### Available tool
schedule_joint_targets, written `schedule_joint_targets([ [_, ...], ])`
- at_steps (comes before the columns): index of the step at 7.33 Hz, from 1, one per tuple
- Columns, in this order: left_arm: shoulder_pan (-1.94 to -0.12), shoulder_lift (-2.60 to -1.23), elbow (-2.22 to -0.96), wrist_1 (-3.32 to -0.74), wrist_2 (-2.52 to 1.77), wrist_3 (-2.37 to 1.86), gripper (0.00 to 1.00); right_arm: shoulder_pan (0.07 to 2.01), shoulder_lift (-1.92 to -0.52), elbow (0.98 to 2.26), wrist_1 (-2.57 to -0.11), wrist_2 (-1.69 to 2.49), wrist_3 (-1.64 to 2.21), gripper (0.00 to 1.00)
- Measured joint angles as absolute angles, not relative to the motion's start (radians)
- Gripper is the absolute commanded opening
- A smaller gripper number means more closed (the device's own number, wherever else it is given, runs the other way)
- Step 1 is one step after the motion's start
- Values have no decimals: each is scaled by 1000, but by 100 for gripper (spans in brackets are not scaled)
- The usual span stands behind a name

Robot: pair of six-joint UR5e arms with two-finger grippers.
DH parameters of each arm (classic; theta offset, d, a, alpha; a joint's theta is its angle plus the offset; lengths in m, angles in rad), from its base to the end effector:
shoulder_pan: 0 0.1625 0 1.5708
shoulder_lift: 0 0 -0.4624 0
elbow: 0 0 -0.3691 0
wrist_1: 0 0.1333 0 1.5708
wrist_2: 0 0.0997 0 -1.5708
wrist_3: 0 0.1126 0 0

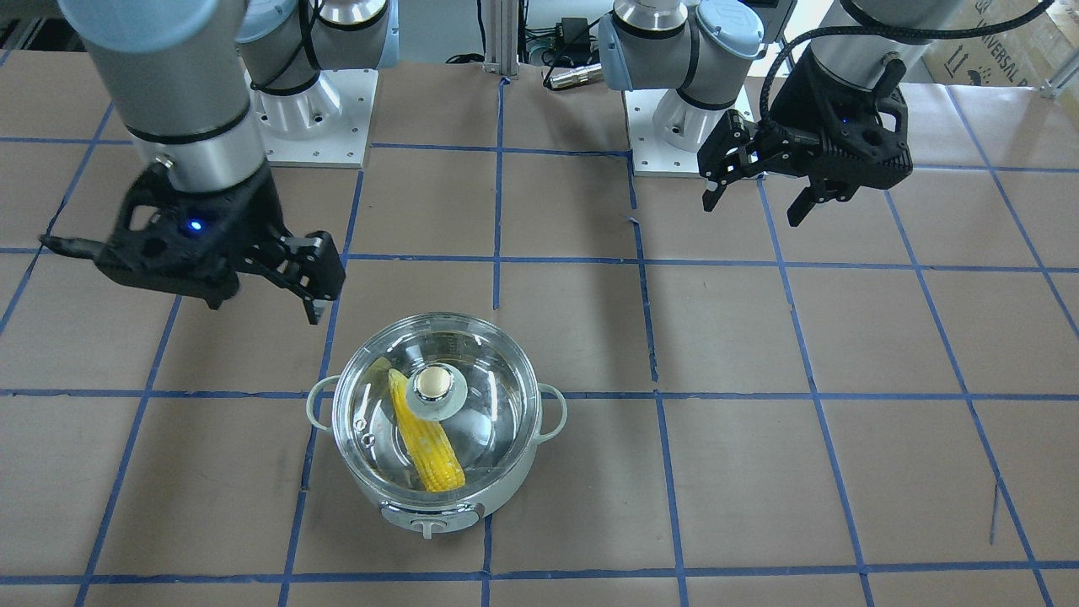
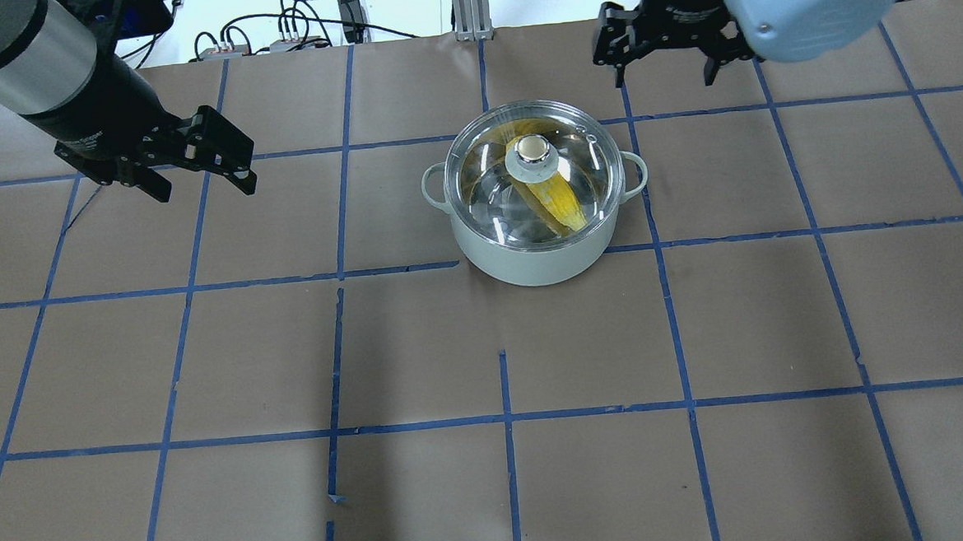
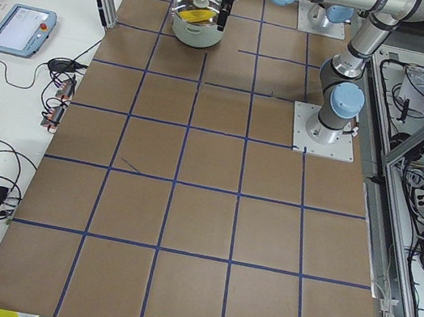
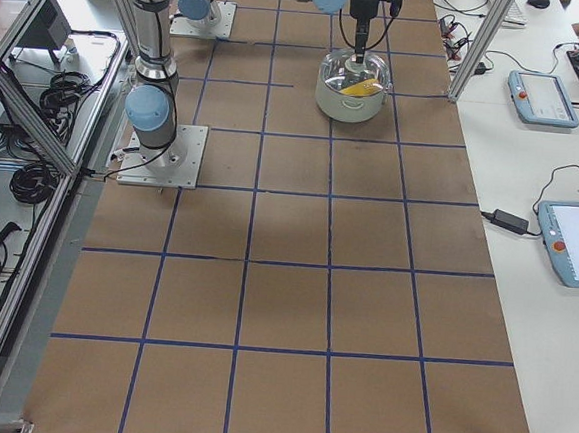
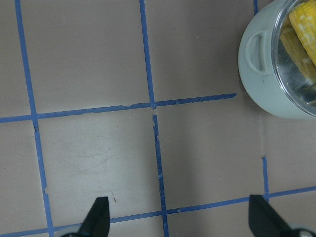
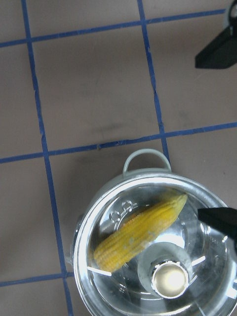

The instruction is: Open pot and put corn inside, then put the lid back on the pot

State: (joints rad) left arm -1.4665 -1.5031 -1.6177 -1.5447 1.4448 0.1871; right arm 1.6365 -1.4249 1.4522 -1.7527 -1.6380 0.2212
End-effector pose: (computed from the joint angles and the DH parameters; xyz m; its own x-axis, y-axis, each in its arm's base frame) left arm -0.1006 -0.4555 0.5246 -0.9894 0.0891 0.1146 0.0815 0.9943 -0.0694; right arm 0.1617 -0.5425 0.5143 -0.9862 0.1625 0.0310 0.1553 0.9740 -0.1648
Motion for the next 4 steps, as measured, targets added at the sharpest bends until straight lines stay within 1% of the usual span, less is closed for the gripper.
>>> schedule_joint_targets([
  [2,-1467,-1503,-1618,-1543,1445,187,100,1562,-1537,1500,-1679,-1635,198,100],
  [4,-1466,-1503,-1618,-1542,1445,187,100,1511,-1591,1514,-1613,-1635,198,100],
])
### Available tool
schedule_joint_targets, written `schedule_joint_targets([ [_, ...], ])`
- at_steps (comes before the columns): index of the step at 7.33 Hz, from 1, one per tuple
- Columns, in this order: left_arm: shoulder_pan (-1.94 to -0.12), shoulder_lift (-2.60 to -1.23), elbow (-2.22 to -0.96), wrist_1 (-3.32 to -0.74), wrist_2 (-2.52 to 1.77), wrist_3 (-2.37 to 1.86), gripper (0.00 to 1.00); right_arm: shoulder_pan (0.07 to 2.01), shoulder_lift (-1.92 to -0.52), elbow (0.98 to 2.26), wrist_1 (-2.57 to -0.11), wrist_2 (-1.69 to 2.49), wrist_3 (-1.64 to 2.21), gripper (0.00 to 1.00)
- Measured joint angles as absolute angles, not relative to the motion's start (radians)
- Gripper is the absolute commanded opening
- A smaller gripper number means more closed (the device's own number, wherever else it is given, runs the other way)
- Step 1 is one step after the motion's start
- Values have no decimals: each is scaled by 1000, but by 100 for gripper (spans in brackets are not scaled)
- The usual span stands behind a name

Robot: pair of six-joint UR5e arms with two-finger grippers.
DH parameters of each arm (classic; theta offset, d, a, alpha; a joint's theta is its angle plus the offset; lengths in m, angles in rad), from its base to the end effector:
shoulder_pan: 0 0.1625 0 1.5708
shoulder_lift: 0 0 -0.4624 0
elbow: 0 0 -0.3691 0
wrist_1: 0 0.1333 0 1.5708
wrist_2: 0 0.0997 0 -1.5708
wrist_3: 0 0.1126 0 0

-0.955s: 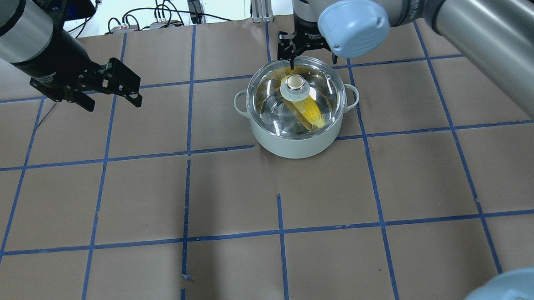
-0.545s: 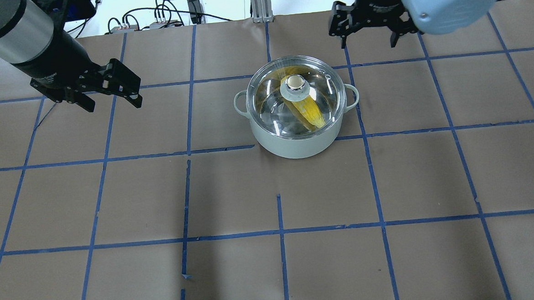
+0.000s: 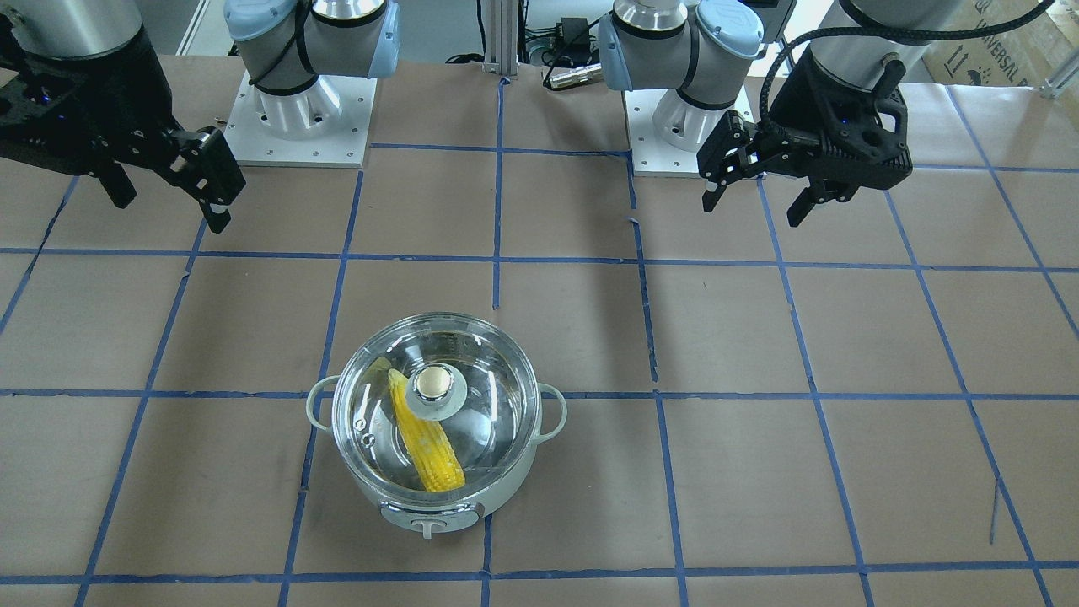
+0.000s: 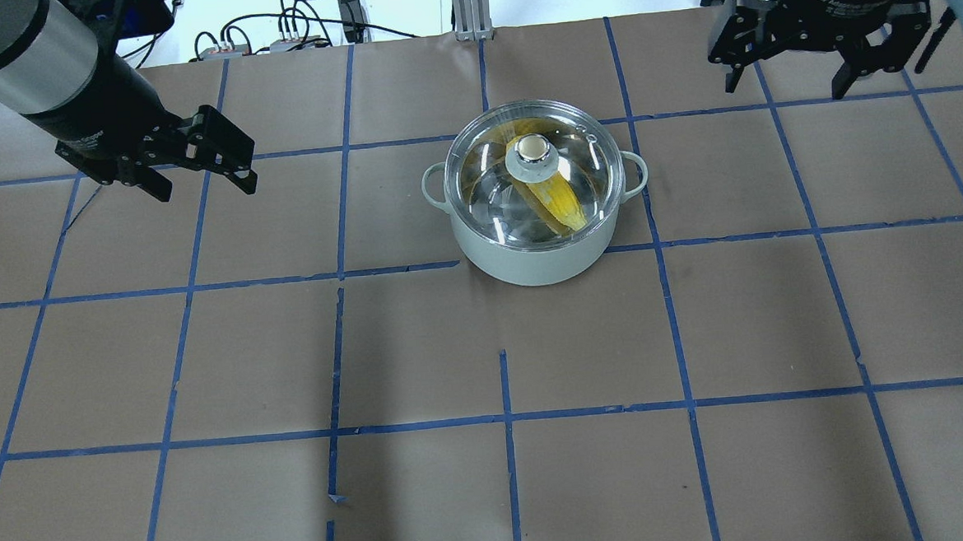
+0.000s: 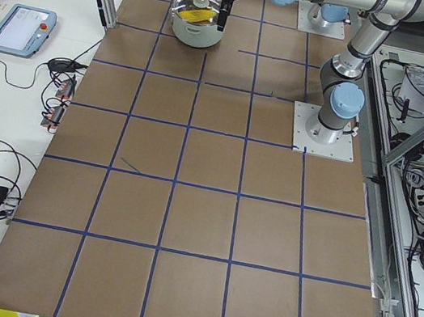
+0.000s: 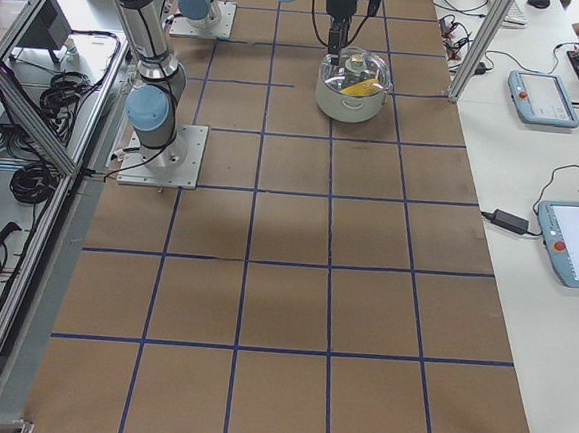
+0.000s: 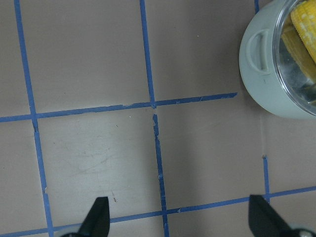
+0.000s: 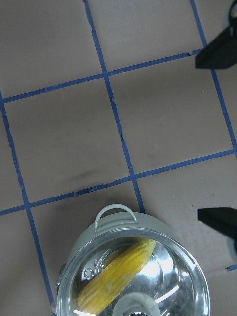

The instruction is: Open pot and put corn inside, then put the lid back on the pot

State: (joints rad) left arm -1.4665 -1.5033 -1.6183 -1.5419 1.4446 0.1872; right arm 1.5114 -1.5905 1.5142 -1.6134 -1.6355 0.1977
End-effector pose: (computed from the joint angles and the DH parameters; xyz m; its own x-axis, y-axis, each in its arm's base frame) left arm -0.1006 -0.4558 0.5245 -0.9894 0.0894 0.1144 0.0816 0.9941 -0.0714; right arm 0.0978 -0.4779 0.5532 -0.9647 0.2603 0.0397 0.2534 0.9587 -0.1289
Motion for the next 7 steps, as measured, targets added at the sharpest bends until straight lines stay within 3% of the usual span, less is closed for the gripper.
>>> schedule_joint_targets([
  [7,-1467,-1504,-1620,-1540,1444,187,100,1502,-1619,1544,-1599,-1525,81,100],
])
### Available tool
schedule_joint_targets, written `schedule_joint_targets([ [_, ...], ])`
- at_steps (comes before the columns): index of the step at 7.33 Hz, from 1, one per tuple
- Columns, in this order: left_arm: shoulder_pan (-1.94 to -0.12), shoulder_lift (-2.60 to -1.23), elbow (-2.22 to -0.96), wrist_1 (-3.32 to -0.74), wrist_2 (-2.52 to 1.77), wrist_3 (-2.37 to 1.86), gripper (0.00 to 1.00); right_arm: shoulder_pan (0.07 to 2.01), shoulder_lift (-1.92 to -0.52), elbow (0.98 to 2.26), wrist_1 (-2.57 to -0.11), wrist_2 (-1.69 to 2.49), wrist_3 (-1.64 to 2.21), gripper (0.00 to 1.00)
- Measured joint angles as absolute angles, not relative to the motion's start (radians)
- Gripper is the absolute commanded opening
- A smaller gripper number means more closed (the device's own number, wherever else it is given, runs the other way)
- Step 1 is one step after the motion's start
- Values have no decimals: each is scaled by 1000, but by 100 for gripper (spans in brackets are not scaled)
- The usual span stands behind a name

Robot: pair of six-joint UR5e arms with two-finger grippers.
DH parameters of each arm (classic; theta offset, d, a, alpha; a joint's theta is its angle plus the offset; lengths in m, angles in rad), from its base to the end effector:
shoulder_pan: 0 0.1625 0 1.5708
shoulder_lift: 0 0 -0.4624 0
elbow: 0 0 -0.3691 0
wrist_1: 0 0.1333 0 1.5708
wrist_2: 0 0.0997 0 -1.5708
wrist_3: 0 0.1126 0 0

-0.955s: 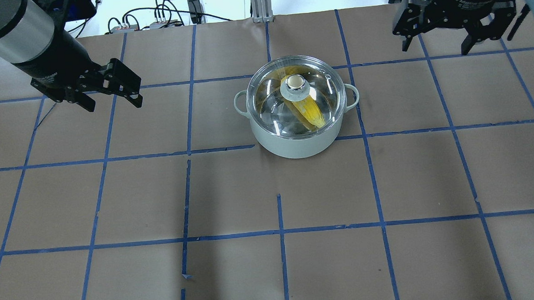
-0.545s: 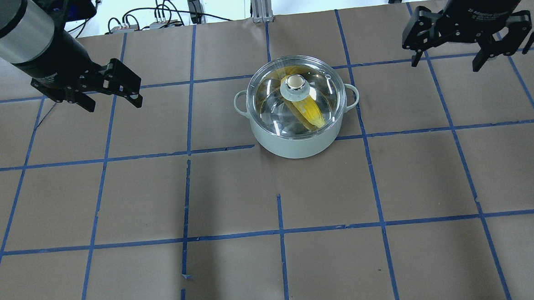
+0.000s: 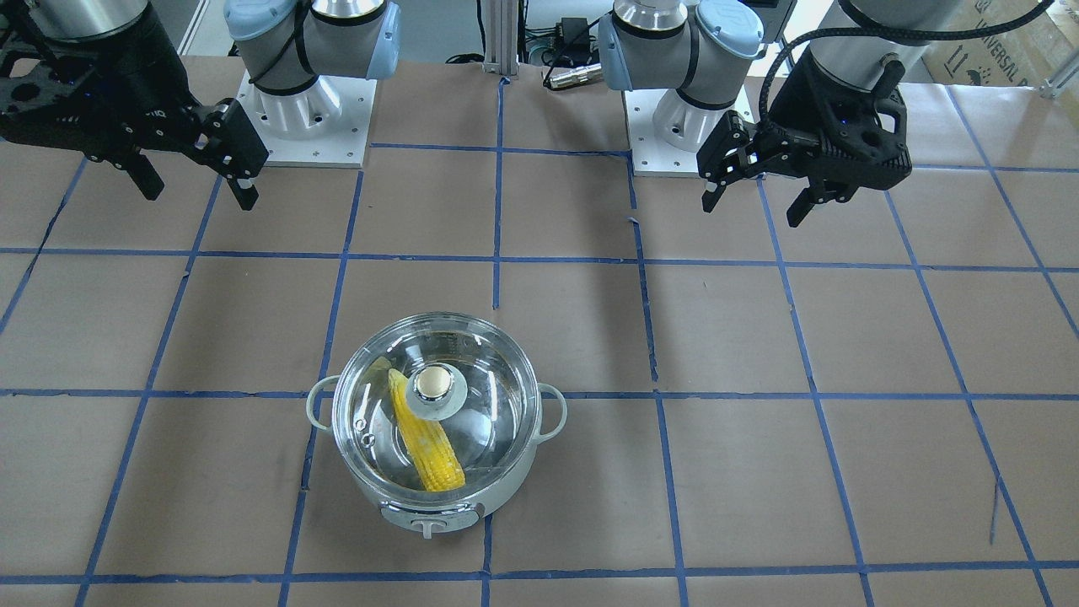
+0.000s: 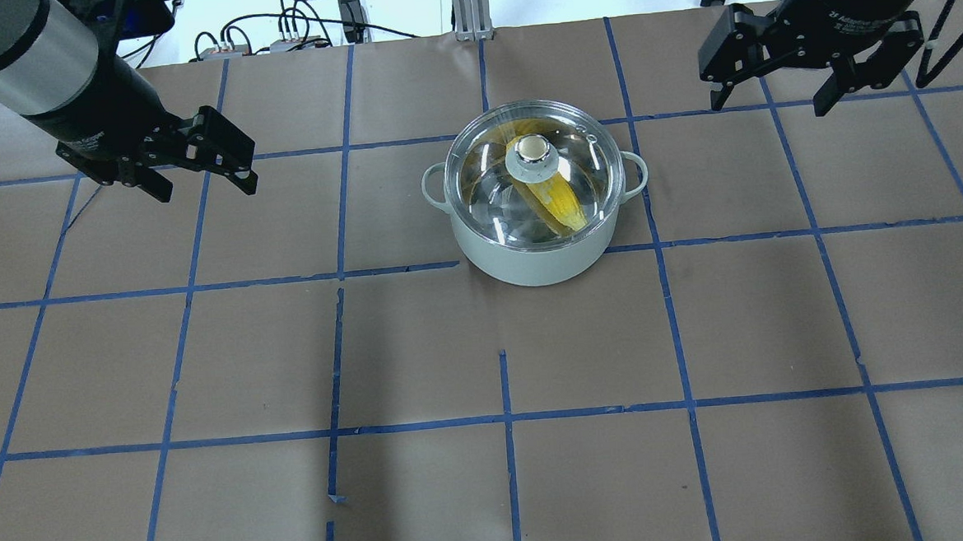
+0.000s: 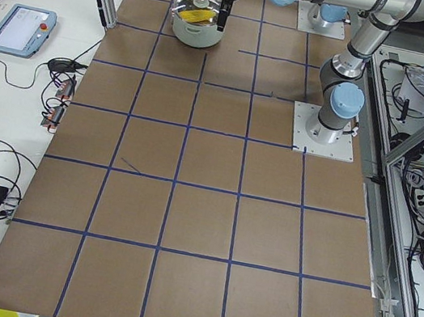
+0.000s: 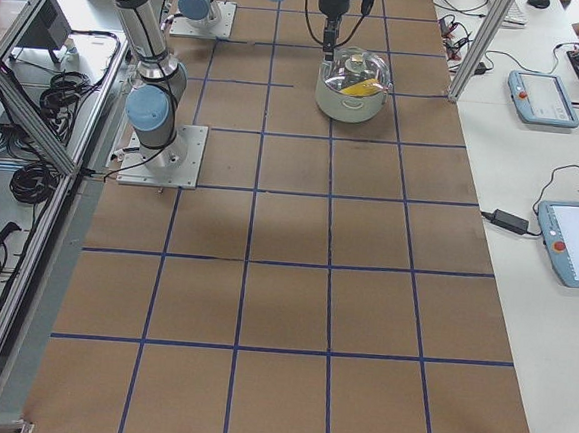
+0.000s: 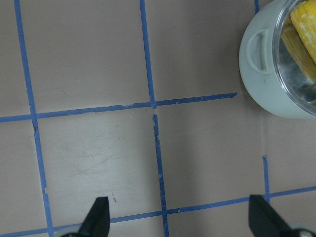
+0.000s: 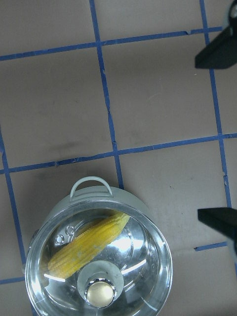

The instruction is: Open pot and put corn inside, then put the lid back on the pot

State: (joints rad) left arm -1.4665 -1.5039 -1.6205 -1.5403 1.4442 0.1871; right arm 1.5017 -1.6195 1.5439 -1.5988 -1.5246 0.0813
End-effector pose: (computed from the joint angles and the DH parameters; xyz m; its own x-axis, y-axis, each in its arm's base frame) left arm -0.1006 -0.4560 0.5234 -0.9893 0.0892 0.1150 0.0815 0.9942 -0.0703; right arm 0.1067 -0.4648 0.5507 -0.9880 0.1446 -0.0542 0.1494 0.9838 -0.0993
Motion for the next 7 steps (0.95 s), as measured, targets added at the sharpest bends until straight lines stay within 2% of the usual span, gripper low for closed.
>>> schedule_joint_targets([
  [7,-1466,-1501,-1625,-1536,1445,189,100,1502,-1623,1601,-1608,-1532,78,100],
])
